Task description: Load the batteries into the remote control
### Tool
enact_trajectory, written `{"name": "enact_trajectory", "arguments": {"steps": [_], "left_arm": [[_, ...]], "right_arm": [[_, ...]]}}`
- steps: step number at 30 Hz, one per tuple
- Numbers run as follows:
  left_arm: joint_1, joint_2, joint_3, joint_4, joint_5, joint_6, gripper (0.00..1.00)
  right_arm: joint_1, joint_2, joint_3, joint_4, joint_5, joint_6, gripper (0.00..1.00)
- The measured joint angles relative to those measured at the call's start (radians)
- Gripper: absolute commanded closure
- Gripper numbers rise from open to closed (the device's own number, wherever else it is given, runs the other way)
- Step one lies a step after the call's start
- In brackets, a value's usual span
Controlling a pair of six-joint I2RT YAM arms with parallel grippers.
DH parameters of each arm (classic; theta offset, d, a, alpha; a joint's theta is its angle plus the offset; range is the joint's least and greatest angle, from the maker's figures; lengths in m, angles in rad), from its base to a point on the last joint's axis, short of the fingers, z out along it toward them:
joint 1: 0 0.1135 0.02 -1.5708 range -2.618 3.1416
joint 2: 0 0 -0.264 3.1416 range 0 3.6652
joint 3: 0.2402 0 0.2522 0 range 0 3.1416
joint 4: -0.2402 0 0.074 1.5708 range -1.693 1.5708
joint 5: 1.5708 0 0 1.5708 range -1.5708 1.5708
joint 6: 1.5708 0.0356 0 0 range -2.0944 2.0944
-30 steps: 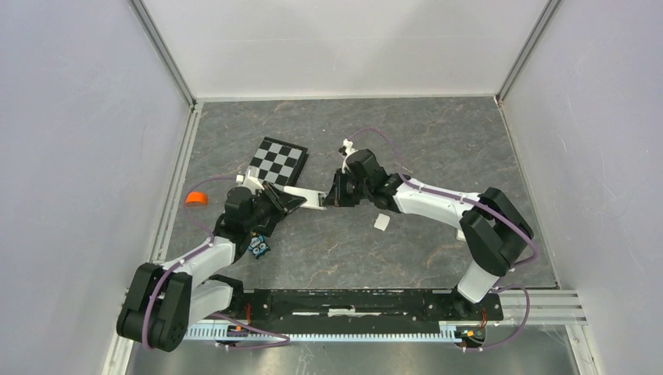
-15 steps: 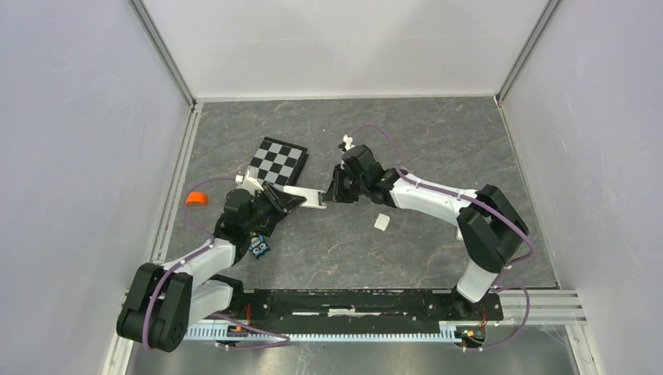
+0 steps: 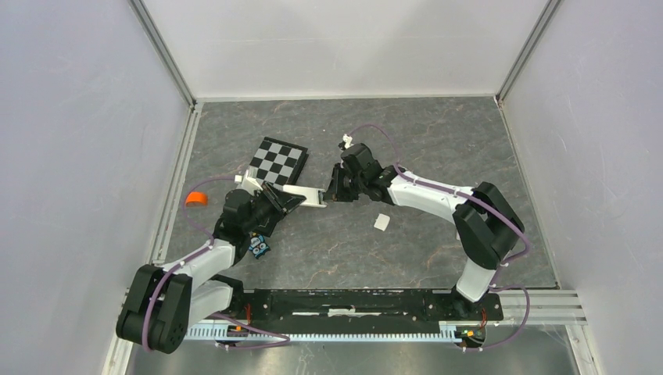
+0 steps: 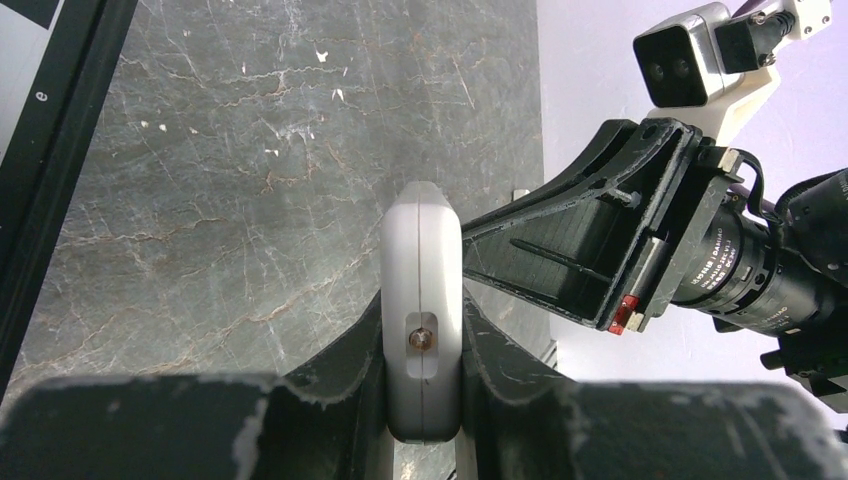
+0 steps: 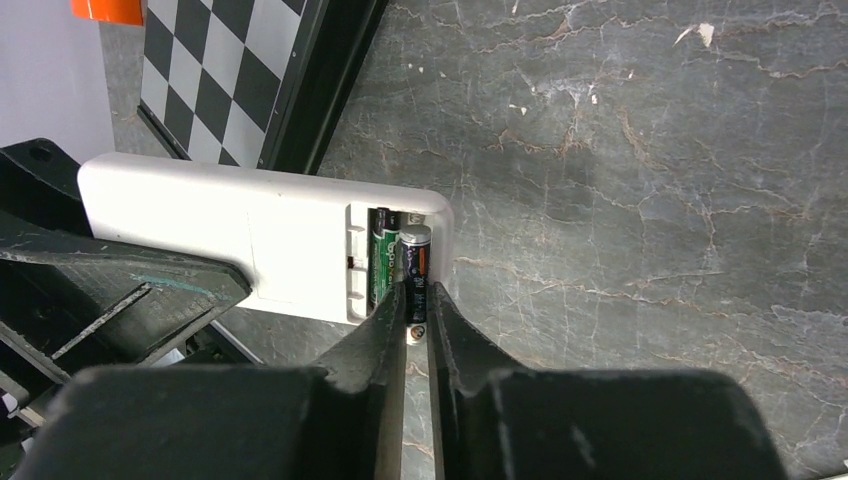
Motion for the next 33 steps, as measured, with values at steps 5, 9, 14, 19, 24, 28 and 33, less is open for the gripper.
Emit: {"name": "enact_trajectory", "arguments": {"steps": [5, 9, 14, 19, 24, 28, 33], "left_arm": [[0.0, 0.0, -0.001, 0.018, 0.001, -0.015, 0.98], [0.0, 0.0, -0.001, 0.028, 0.001, -0.02, 0.98], [0.0, 0.001, -0.001, 0.031, 0.0, -0.02, 0.98], [0.0, 0.004, -0.001, 0.032, 0.0, -0.02, 0.98], [0.0, 0.007, -0.001, 0.036, 0.0, -0.02, 0.98], [0.0, 0.008, -0.001, 0.038, 0.001, -0.021, 0.98], [0.0, 0.008, 0.005, 0.026, 0.026, -0.02, 0.98]], "right_arm": [[-0.005, 0.0, 0.004, -0.003, -0.015, 0.003, 0.74], [-0.008, 0.0, 0.004, -0.002, -0.027, 0.01, 0.78], [-0.014, 0.0, 0.004, 0.0, -0.044, 0.021, 0.67], [-0.014, 0.0, 0.004, 0.005, -0.063, 0.035, 0.66], [-0.02, -0.002, 0.002, 0.012, -0.077, 0.052, 0.5], [-0.021, -0.016, -0.003, 0.027, -0.076, 0.051, 0.27], [-0.031, -0.089, -0.041, 0.073, -0.074, -0.014, 0.02]]}}
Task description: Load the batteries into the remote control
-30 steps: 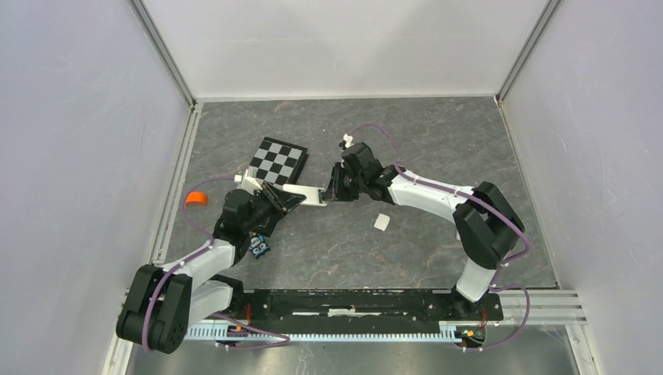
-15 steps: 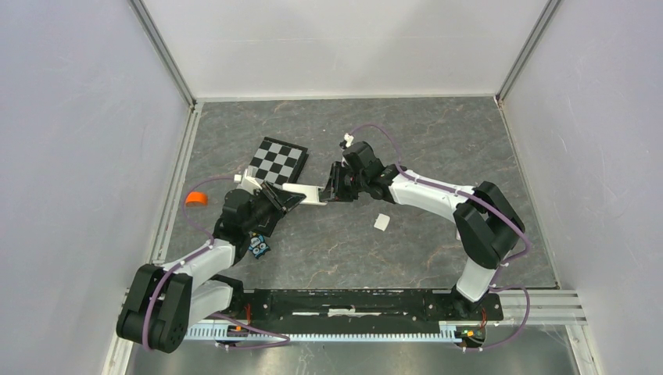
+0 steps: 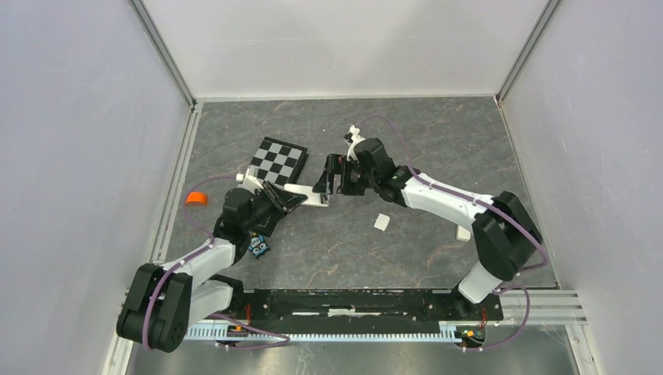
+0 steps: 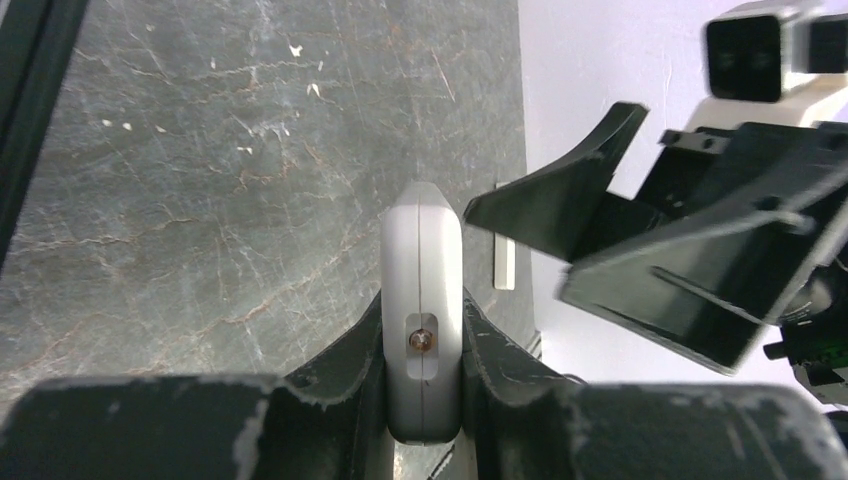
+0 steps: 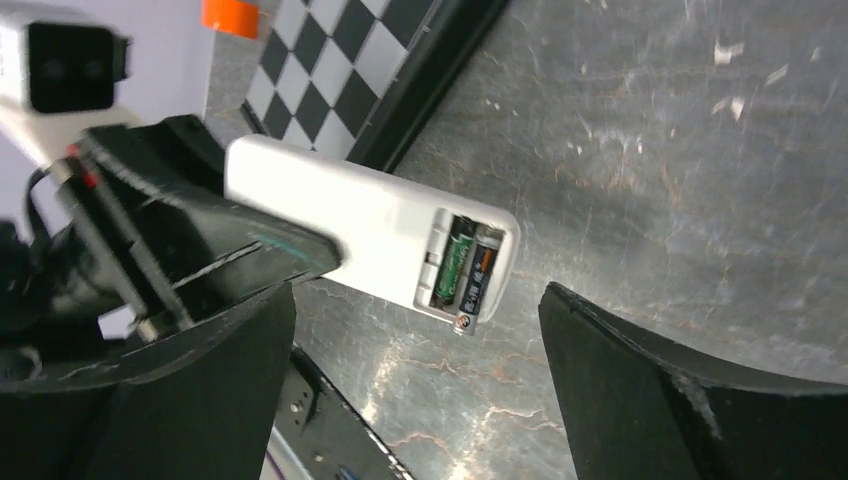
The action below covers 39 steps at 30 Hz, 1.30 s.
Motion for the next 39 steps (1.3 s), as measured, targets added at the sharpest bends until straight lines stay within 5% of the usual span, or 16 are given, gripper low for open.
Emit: {"name": "enact_trajectory", "arguments": {"steps": [9, 16, 23, 39], "left_arm": [[0.002, 0.022, 0.081, -0.018, 0.248, -0.011, 0.98], [0.002, 0.115, 0.08, 0.177, 0.453, -0.172, 0.98], [0.002, 0.125, 0.081, 0.22, 0.536, -0.202, 0.98], [0.002, 0.129, 0.083, 0.19, 0.552, -0.201, 0.98]], "right_arm": [[-0.062, -0.211, -0.078, 0.095, -0.216, -0.46, 0.02], [-0.069, -0.249, -0.078, -0.063, -0.407, -0.753, 0.02], [-0.075, -0.249, -0.094, -0.137, -0.509, -0.829, 0.03], [-0.075, -0.206, -0.095, -0.22, -0.571, -0.887, 0.35]]}}
